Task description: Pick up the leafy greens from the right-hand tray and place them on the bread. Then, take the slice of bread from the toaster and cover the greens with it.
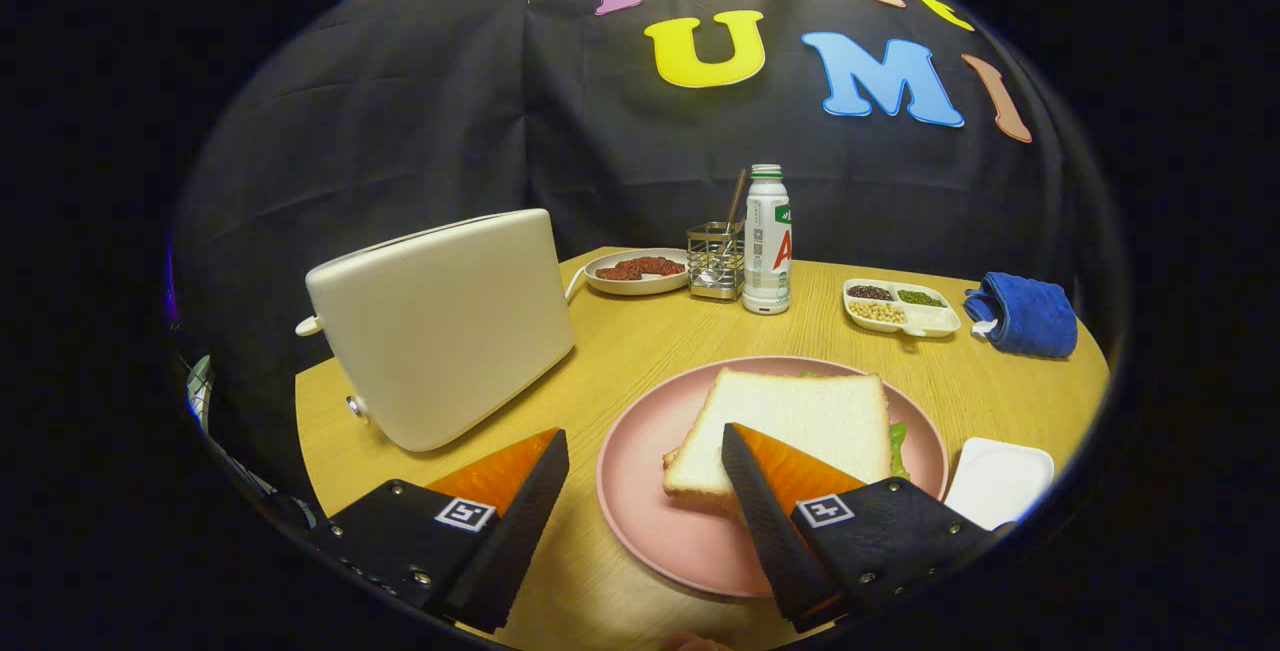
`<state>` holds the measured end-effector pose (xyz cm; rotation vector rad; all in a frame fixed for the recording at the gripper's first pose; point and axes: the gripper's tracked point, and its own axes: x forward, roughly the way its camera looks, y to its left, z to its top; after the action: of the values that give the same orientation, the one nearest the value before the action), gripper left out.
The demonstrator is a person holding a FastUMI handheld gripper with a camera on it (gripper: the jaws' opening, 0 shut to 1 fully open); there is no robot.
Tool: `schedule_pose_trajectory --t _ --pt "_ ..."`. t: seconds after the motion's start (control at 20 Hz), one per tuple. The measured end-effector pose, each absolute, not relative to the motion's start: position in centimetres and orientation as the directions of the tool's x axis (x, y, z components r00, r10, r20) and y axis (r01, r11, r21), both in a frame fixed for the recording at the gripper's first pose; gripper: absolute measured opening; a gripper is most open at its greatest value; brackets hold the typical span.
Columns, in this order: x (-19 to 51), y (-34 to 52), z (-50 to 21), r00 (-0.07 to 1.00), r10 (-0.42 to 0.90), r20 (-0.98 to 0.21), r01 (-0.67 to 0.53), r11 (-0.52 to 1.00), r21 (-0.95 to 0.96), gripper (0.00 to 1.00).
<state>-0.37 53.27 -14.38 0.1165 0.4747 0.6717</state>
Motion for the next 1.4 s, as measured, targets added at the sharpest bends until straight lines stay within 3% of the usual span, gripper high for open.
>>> schedule_pose_trajectory --t 0.75,1.4 --pt "0.5 52.3 -11.6 0.685 0.655 -0.319 -0.566 0.755 0.331 0.94" --pt "1.7 44.9 -2.4 0.79 0.613 -0.001 -0.607 0.783 0.132 0.93"
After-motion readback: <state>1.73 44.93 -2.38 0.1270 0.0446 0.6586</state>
